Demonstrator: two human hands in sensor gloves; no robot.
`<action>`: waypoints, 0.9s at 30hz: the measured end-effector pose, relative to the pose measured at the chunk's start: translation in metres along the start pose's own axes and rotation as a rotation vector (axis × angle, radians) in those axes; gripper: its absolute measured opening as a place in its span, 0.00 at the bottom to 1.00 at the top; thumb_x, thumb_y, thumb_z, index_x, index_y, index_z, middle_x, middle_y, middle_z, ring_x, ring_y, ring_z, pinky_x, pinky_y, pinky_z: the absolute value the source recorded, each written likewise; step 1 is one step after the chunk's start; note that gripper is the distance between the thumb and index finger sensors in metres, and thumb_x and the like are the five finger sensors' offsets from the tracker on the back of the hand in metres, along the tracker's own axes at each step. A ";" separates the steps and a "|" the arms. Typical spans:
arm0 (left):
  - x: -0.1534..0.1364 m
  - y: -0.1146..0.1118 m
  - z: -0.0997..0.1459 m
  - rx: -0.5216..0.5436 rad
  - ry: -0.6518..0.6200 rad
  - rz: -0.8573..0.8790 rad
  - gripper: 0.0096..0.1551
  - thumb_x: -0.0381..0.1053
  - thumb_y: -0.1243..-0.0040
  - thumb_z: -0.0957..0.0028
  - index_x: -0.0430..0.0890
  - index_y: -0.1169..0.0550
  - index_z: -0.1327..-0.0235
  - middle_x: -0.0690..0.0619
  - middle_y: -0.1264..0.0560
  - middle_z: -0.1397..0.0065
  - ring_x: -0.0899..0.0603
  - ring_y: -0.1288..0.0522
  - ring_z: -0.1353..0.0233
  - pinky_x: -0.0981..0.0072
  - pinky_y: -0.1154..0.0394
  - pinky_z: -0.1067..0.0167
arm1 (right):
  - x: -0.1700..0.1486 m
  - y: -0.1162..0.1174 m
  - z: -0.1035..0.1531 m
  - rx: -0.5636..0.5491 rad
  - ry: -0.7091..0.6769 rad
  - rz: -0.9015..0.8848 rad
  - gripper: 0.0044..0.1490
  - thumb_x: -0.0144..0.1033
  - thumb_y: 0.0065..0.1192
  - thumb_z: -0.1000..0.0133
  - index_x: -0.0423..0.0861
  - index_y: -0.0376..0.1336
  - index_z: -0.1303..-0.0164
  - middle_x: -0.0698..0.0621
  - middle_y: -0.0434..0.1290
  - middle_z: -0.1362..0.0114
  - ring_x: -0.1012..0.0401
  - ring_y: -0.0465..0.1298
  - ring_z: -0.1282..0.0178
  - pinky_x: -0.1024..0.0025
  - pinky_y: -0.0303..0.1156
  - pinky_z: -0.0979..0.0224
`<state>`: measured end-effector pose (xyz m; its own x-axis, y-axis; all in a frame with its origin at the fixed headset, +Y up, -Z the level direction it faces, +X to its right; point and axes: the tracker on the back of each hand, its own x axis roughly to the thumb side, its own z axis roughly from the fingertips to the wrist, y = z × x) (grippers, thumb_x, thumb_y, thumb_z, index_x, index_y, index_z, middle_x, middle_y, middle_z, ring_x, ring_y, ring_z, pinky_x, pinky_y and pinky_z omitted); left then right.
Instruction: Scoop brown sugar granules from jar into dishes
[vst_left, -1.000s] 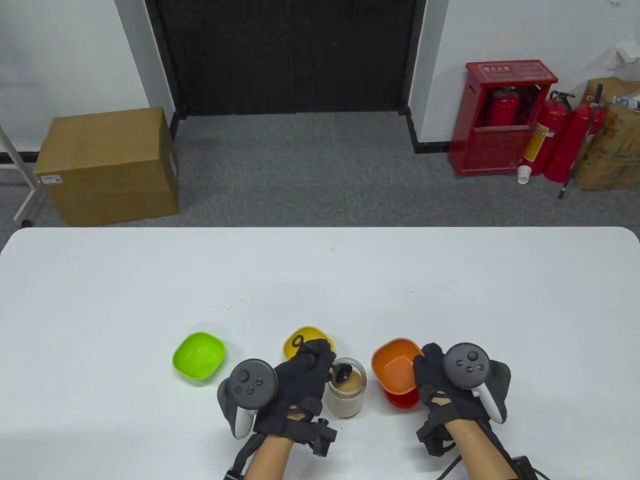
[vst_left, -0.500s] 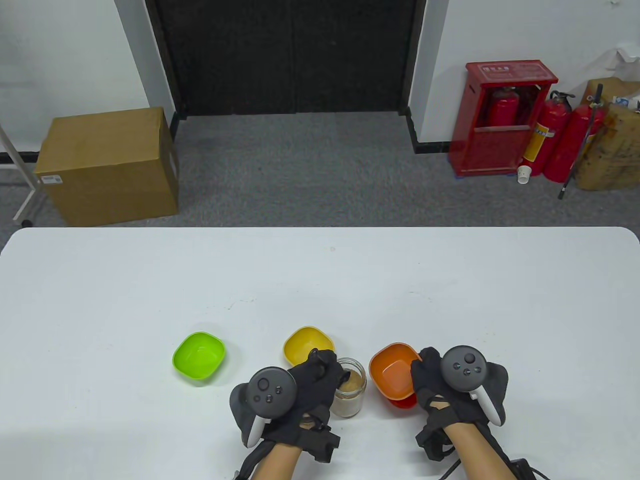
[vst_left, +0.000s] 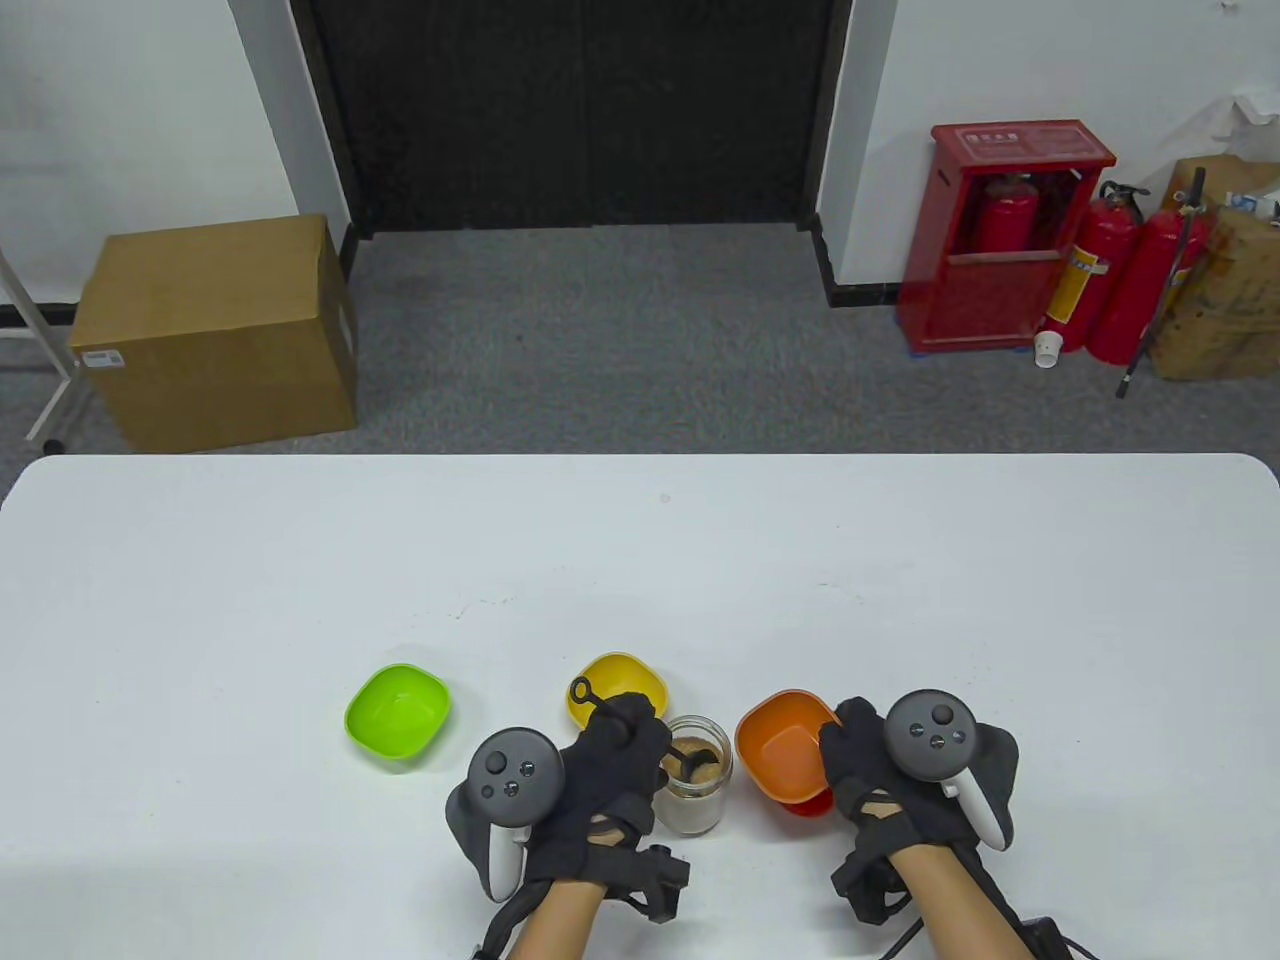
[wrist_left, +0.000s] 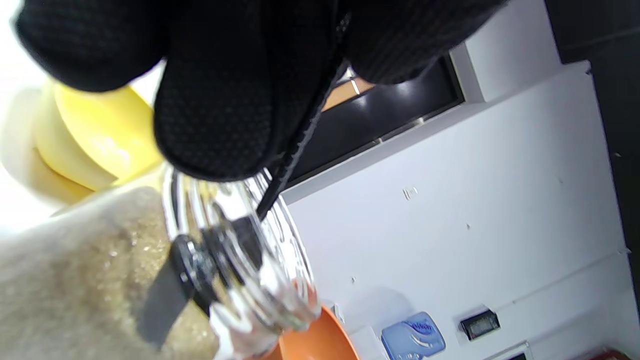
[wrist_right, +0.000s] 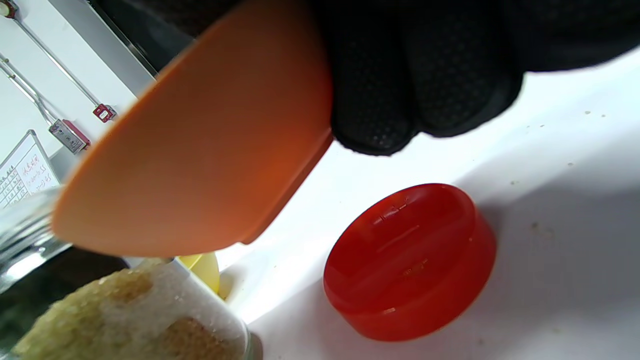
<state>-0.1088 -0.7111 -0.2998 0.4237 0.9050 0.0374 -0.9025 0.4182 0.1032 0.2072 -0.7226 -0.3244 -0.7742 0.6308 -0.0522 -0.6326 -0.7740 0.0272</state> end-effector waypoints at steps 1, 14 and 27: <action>-0.001 0.001 0.000 -0.001 0.013 0.008 0.30 0.54 0.33 0.44 0.38 0.25 0.36 0.46 0.12 0.47 0.46 0.09 0.58 0.50 0.16 0.59 | -0.001 0.000 0.000 0.002 0.003 -0.008 0.30 0.38 0.60 0.38 0.30 0.64 0.35 0.37 0.82 0.53 0.42 0.78 0.60 0.44 0.76 0.63; -0.016 0.015 -0.006 0.011 0.098 0.129 0.27 0.54 0.33 0.44 0.39 0.24 0.40 0.47 0.13 0.46 0.47 0.09 0.58 0.51 0.16 0.59 | -0.011 0.001 -0.002 0.066 0.042 -0.165 0.29 0.38 0.60 0.38 0.30 0.66 0.37 0.38 0.83 0.54 0.42 0.79 0.60 0.43 0.77 0.62; -0.029 0.019 -0.008 0.012 0.161 0.251 0.27 0.55 0.36 0.42 0.40 0.24 0.38 0.47 0.14 0.45 0.47 0.10 0.56 0.51 0.17 0.56 | -0.011 0.001 -0.003 0.070 0.040 -0.179 0.30 0.38 0.60 0.38 0.30 0.66 0.36 0.37 0.83 0.53 0.42 0.79 0.60 0.43 0.76 0.62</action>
<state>-0.1392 -0.7290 -0.3064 0.1687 0.9811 -0.0950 -0.9761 0.1797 0.1226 0.2157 -0.7305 -0.3263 -0.6488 0.7541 -0.1021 -0.7610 -0.6434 0.0835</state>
